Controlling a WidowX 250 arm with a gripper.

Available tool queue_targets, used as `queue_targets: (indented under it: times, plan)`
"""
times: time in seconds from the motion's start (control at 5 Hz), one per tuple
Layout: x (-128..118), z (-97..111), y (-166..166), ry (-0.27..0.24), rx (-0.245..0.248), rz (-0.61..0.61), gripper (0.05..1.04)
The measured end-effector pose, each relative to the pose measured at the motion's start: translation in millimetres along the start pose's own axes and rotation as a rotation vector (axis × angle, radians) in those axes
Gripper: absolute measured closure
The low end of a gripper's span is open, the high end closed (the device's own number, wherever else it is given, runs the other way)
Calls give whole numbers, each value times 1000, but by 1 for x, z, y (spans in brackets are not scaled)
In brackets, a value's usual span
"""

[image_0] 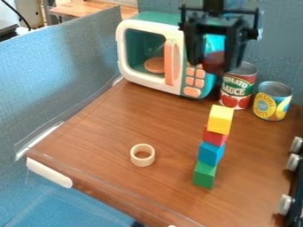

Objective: Put the maroon cylinder on top of the yellow cube

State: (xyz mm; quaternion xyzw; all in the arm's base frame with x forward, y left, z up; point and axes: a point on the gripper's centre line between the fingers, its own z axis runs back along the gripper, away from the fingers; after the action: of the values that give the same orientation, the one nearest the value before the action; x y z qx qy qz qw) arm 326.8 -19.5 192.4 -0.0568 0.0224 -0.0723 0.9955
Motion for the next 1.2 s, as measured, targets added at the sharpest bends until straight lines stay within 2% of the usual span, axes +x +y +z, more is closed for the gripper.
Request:
queue_targets:
  times: [0.2,0.8,1.0,1.2]
  plan:
    - [-2,-20,-6,30,59,-57,330]
    - [-3,-32,-16,38,70,-114,330]
    - [0,-39,-15,64,67,-115,330]
    - [6,-41,-8,66,68,-104,330]
